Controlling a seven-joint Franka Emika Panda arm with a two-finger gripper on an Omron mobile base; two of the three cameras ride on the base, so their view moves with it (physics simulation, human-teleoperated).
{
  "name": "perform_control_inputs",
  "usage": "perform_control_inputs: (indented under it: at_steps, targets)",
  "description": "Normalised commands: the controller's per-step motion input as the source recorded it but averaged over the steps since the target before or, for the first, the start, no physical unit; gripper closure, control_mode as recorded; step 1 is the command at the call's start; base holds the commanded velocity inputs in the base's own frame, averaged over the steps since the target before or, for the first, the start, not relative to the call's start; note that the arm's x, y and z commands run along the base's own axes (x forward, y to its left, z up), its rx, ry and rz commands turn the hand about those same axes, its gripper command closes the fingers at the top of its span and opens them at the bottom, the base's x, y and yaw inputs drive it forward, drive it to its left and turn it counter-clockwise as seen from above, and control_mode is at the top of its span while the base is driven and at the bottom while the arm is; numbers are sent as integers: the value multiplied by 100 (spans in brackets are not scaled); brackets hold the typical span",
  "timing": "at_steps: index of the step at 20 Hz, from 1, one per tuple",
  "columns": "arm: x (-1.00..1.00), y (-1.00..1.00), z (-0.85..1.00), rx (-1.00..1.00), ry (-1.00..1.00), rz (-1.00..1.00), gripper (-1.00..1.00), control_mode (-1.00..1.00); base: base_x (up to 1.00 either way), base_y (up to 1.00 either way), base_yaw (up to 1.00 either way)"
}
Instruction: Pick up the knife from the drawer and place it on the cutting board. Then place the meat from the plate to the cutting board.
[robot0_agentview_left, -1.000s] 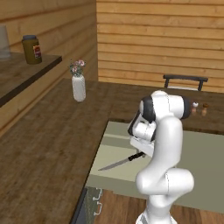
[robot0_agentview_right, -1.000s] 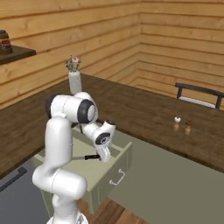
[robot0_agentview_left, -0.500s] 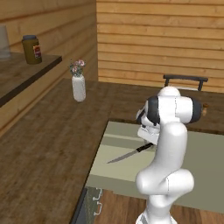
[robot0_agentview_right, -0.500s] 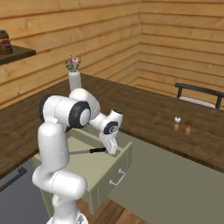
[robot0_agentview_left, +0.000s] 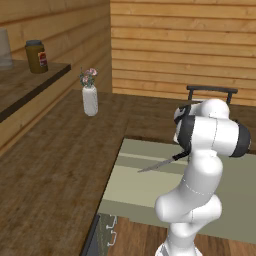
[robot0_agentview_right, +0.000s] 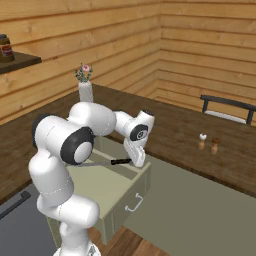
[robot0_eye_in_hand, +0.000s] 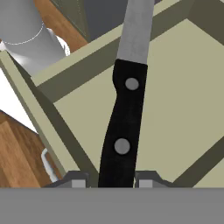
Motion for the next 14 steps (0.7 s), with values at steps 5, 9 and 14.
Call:
perform_control_inputs:
  at_steps: [5,9,14]
  targets:
    - [-6,-11,100,1,-3,-28,100,-100,0,0,0]
    - [0,24,90,-13,-4,-41,100,-100,0,0,0]
    - [-2,26,18,-1,4,-46,100,-100,0,0,0]
